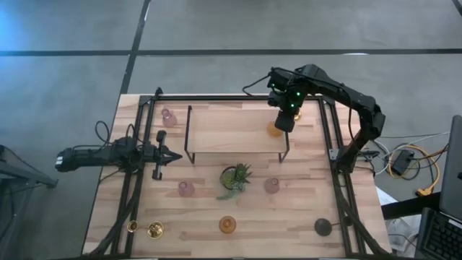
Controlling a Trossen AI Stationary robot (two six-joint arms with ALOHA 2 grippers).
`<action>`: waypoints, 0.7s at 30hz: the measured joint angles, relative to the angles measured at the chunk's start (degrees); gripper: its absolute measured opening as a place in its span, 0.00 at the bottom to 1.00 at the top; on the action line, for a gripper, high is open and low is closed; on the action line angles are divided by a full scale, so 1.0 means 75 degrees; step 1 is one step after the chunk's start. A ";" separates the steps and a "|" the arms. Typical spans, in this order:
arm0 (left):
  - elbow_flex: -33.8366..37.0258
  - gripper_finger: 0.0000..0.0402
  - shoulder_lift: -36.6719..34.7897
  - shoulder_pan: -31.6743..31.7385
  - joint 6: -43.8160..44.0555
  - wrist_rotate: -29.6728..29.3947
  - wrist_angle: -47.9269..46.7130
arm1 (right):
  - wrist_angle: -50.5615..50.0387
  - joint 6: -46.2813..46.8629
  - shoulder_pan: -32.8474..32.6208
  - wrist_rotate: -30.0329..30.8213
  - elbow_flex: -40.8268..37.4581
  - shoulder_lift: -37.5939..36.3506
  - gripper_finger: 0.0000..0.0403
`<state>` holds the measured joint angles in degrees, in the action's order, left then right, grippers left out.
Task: Pick & Place candle stick holders
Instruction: Put the yellow glass candle holder on the shelf
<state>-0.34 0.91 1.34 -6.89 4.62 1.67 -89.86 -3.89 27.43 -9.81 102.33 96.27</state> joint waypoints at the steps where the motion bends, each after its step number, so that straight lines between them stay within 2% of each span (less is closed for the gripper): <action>1: 0.0000 0.03 0.0000 -0.0002 -0.0001 0.0001 0.0000 | 0.0005 -0.0005 0.0020 -0.0022 -0.0053 -0.0033 0.05; 21: 0.0000 0.03 0.0000 0.0001 0.0002 0.0001 0.0000 | 0.0095 -0.0040 0.0052 0.0106 -0.0045 -0.0073 0.08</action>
<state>-0.34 0.91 1.34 -6.88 4.62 1.67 -89.15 -4.19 27.81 -9.02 102.00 95.72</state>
